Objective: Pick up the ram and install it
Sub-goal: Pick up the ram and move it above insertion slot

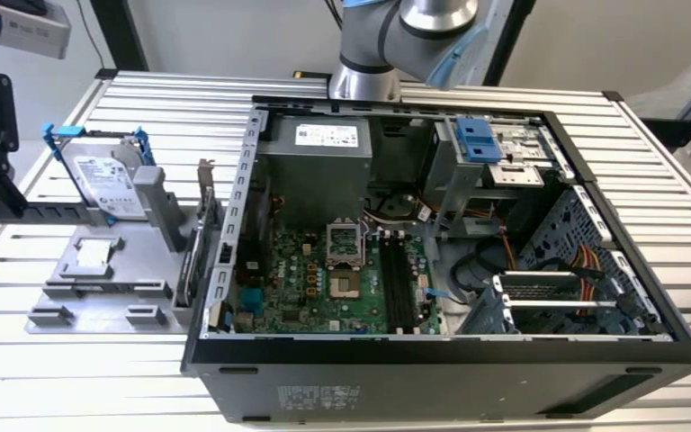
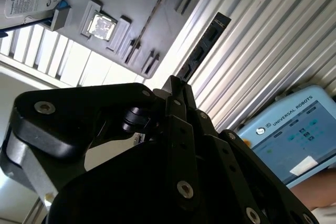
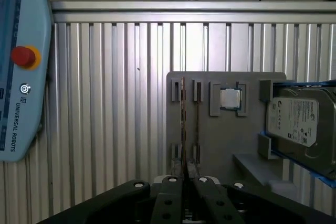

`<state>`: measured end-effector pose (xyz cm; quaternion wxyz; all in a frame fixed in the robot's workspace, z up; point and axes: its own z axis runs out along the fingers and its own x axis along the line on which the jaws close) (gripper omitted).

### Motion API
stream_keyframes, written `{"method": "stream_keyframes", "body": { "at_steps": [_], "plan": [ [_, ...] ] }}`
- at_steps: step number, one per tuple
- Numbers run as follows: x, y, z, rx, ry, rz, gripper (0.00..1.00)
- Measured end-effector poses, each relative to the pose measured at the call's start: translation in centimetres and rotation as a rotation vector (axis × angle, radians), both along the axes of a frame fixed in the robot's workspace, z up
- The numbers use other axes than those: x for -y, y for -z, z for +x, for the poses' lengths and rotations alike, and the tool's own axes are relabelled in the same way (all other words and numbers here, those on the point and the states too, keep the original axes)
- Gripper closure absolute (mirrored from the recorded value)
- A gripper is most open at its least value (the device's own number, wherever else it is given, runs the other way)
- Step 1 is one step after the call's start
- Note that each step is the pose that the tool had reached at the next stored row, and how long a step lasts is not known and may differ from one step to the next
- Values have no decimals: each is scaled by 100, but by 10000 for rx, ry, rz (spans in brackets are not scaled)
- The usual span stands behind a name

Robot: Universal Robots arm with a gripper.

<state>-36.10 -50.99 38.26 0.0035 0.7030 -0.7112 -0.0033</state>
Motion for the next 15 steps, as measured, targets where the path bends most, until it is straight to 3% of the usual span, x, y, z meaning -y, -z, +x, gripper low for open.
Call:
{"method": "stream_keyframes", "body": {
  "at_steps": [15],
  "plan": [
    [0, -100, 0, -1, 0, -1, 100]
  ]
}}
